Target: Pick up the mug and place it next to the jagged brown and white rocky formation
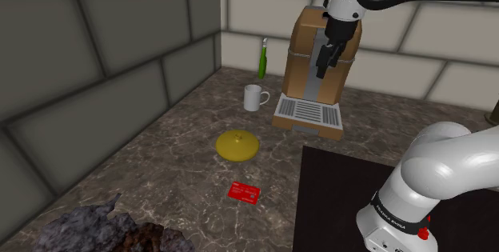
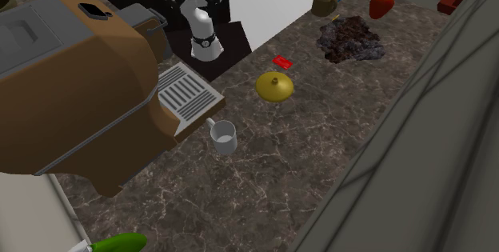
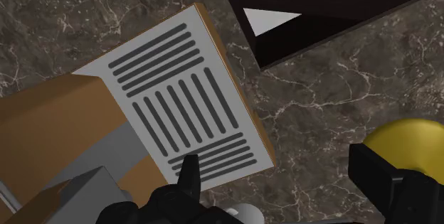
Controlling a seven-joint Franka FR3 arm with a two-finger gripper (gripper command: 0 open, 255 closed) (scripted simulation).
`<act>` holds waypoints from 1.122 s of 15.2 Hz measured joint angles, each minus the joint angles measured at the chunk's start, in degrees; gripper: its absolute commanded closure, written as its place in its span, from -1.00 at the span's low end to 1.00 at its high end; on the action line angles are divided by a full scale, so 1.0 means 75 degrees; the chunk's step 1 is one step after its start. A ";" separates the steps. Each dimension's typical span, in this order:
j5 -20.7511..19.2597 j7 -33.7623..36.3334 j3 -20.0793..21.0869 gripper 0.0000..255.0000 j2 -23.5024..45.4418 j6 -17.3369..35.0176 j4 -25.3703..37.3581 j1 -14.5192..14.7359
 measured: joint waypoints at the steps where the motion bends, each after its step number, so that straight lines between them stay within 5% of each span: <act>1: 0.0000 0.0000 0.0000 -1.00 0.0000 0.0000 0.0000 0.0000; 17: 0.0244 0.0498 0.0124 -1.00 0.4251 0.2645 0.1573 -0.0023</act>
